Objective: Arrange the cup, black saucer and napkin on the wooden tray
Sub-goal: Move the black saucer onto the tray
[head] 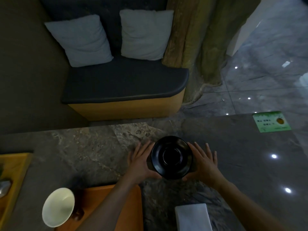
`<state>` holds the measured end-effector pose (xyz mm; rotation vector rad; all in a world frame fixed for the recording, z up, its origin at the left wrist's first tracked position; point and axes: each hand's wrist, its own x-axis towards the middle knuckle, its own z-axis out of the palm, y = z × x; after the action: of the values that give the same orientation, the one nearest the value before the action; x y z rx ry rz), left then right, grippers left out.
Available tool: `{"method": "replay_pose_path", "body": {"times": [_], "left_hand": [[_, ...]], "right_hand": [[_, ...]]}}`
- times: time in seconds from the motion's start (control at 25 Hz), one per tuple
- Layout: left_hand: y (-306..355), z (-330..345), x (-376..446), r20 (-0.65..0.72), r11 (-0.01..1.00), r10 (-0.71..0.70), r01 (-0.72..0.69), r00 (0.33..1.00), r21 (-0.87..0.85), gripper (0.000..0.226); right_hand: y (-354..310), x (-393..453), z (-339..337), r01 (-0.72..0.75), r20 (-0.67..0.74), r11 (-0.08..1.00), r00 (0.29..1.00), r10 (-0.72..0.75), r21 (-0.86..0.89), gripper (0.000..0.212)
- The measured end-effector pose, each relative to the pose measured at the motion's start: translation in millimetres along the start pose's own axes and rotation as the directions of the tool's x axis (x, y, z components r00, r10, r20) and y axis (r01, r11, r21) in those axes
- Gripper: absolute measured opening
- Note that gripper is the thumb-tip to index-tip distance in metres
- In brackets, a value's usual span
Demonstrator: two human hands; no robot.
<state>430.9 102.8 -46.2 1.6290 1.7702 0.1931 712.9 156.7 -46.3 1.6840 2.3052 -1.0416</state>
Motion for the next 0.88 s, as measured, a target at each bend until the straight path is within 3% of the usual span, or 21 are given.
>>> {"method": "replay_pose_path", "body": {"times": [0.4, 0.88], "left_hand": [[32.7, 5.8, -108.9, -0.151, 0.992, -0.036, 0.017, 0.988, -0.125, 0.127], [42.8, 18.1, -243.3, -0.327, 0.959, -0.148, 0.054, 0.934, -0.280, 0.118]], "right_hand": [[-26.7, -76.7, -12.2, 0.178, -0.063, 0.984, 0.982, -0.179, -0.015, 0.126], [-72.5, -139.3, 9.2, 0.399, 0.068, 0.916, 0.916, -0.395, -0.051, 0.125]]}}
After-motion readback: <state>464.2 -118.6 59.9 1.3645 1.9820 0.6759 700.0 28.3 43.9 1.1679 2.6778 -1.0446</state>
